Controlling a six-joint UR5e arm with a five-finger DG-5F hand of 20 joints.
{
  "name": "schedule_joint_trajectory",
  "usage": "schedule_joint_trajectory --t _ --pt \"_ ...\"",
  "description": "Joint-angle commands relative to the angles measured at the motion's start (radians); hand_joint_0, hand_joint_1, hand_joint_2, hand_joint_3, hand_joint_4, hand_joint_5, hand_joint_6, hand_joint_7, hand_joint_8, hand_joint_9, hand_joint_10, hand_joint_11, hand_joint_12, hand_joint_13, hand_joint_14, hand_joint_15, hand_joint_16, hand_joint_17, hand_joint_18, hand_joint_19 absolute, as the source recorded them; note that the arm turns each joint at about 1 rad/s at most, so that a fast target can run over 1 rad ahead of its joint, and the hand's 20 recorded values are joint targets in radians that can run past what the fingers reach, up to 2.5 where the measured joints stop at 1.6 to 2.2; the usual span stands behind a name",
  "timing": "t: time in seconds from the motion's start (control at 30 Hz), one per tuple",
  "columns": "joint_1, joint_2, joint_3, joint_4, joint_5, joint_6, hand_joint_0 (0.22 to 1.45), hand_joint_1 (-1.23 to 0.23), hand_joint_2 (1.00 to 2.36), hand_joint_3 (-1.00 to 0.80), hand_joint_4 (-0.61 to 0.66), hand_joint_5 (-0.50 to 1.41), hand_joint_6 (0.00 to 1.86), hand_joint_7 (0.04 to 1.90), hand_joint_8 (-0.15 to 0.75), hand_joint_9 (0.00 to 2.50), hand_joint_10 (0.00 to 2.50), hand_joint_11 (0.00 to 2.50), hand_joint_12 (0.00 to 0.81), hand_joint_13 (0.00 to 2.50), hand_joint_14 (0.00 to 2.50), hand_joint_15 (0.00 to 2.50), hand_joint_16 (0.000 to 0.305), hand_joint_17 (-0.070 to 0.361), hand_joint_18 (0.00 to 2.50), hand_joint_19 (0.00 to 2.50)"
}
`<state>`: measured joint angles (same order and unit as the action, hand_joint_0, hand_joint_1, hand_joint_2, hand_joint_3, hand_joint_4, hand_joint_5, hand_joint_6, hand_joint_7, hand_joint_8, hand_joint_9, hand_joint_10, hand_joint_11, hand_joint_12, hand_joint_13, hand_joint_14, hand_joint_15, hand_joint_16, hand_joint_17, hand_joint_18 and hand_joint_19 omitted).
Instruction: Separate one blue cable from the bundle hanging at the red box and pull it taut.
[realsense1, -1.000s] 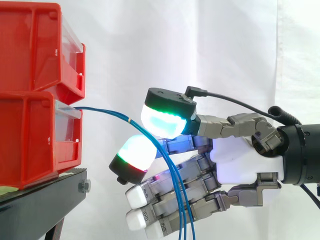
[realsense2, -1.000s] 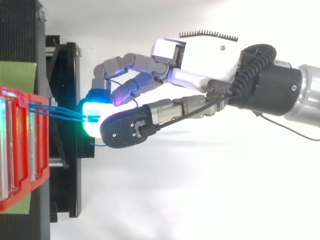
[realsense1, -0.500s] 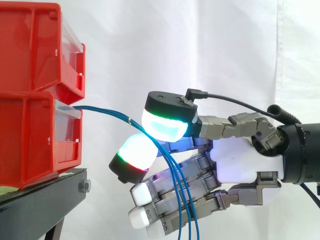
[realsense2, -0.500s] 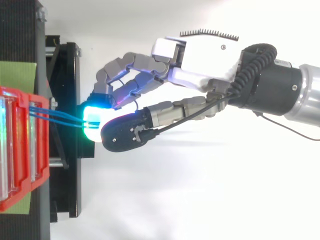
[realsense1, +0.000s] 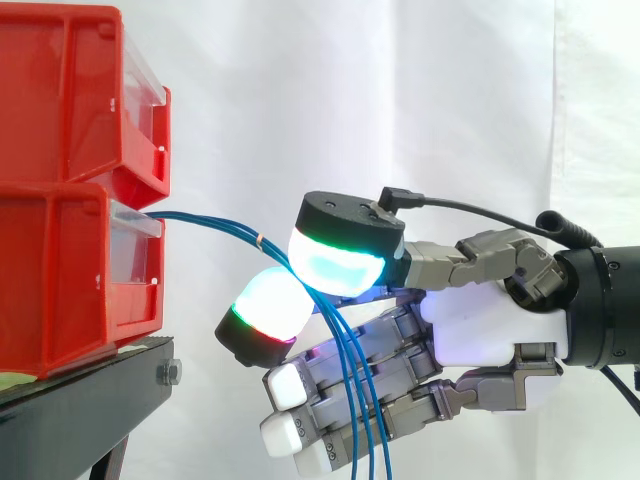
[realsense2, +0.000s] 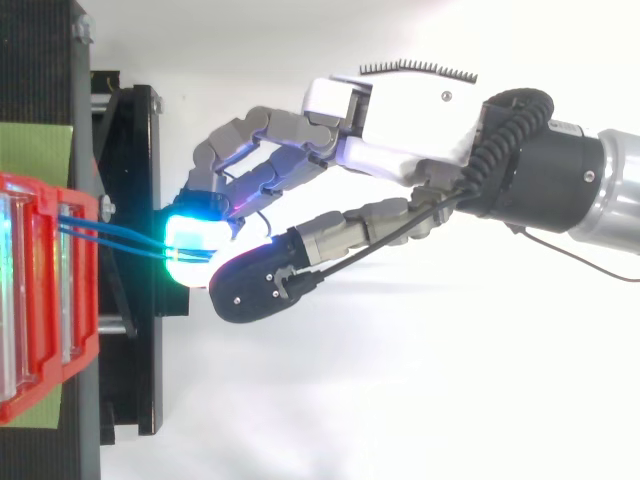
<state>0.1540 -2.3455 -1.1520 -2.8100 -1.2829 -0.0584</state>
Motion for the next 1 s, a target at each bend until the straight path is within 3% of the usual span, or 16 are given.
schedule_joint_trajectory --t 0.0,0.3,0.53,0.67,0.97 --pt "-0.001 0.0 0.0 0.0 -0.001 0.002 0.7 -0.76 1.0 -0.47 0.12 -0.23 0.9 0.83 0.272 0.81 0.02 0.77 0.302 0.73 0.02 0.4 0.035 0.079 0.51 0.41" --pt "-0.001 0.0 0.0 0.0 0.0 0.002 0.56 -0.7 1.0 -0.5 0.14 -0.21 0.9 0.85 0.289 0.87 0.02 0.77 0.307 0.76 0.02 0.42 0.035 0.079 0.53 0.44" --pt "-0.001 0.0 0.0 0.0 0.002 0.0 0.54 -0.59 1.0 -0.5 0.14 -0.2 0.89 0.87 0.302 0.92 0.02 0.78 0.315 0.79 0.02 0.41 0.036 0.081 0.55 0.46" --pt "-0.002 0.0 0.0 0.0 0.002 0.002 0.6 -0.54 1.0 -0.5 0.12 -0.19 0.89 0.9 0.296 0.92 0.02 0.78 0.307 0.79 0.02 0.42 0.034 0.076 0.55 0.46" --pt "-0.001 0.0 0.0 0.001 0.005 0.0 0.66 -0.69 1.02 -0.33 0.05 -0.2 0.92 0.99 0.291 0.9 0.02 0.79 0.307 0.8 0.02 0.43 0.034 0.076 0.56 0.47"
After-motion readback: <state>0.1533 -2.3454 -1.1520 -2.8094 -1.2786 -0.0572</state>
